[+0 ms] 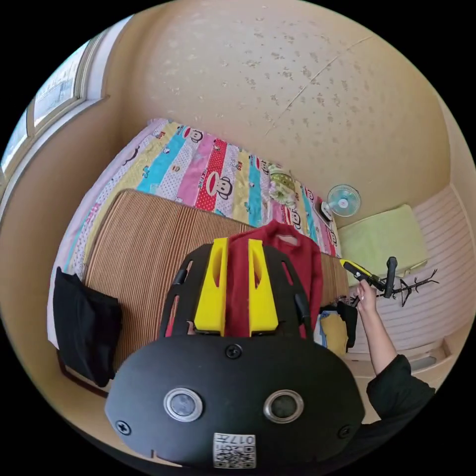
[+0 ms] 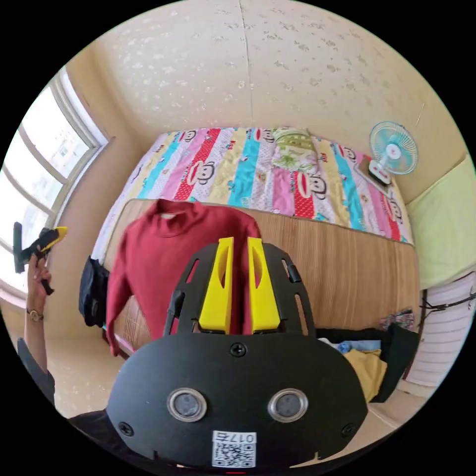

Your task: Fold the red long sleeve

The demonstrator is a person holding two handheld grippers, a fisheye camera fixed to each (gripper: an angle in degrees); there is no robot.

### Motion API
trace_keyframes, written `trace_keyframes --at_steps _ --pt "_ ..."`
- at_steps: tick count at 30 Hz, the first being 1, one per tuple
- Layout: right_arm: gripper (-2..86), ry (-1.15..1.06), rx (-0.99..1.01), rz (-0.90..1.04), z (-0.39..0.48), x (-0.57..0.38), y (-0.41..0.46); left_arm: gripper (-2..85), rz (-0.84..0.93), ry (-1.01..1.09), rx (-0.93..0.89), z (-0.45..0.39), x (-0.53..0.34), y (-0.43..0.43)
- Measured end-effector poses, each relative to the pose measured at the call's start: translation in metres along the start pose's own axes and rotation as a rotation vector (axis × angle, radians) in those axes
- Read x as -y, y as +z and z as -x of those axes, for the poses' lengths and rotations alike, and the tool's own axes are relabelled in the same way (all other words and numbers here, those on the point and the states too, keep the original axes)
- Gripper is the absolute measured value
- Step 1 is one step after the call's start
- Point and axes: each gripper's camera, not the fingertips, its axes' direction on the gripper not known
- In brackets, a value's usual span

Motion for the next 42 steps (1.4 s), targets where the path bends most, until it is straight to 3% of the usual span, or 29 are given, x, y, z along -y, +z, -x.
trace_keyframes --at_steps 4,8,10,12,14,19,21,25,27,32,36,39,42 --pt "5.6 -0.050 0.044 0.242 0.005 -0.072 0.102 7.7 0.310 0.066 0.031 0.028 -0.078 0.137" --pt "4.7 -0.041 0.002 0.630 -0.020 -0.192 0.197 6.9 0.656 0.039 0.066 0.064 -0.165 0.234" --pt "3.5 -0.032 -0.036 0.799 -0.033 -0.243 0.215 4.1 0.916 -0.018 0.229 0.103 -0.220 0.265" --pt "2.1 -0.072 -0.069 0.655 -0.046 -0.266 0.181 3.2 0.776 -0.086 0.115 0.128 -0.224 0.229" --pt "1.4 0.010 -0.063 0.726 -0.068 -0.272 0.175 3.5 0.676 -0.258 0.058 0.168 -0.221 0.187" --pt "0.7 0.265 0.130 0.762 -0.131 -0.268 0.156 13.1 0.065 -1.073 -0.443 0.318 -0.246 0.082" --pt "0.6 0.391 0.174 0.754 -0.158 -0.262 0.152 13.5 -0.098 -1.257 -0.553 0.346 -0.257 0.081" --pt "0.5 0.503 0.190 0.761 -0.188 -0.252 0.147 8.3 -0.200 -1.643 -0.572 0.384 -0.275 0.092" --pt "0.5 0.489 0.189 0.775 -0.202 -0.244 0.140 4.7 -0.200 -1.680 -0.469 0.395 -0.266 0.075" --pt "0.7 0.485 0.293 0.734 -0.248 -0.230 0.110 3.6 -0.377 -1.135 -0.174 0.389 -0.149 -0.046" --pt "1.7 0.767 0.446 0.631 -0.326 -0.242 0.073 3.7 -0.540 -0.575 -0.091 0.262 -0.020 -0.119" --pt "3.9 1.063 0.619 0.499 -0.380 -0.273 0.050 4.0 -0.537 -0.233 -0.141 0.132 0.054 -0.098" --pt "7.8 1.357 0.737 0.397 -0.418 -0.316 0.037 5.2 -0.408 0.058 -0.212 0.004 0.093 -0.015"
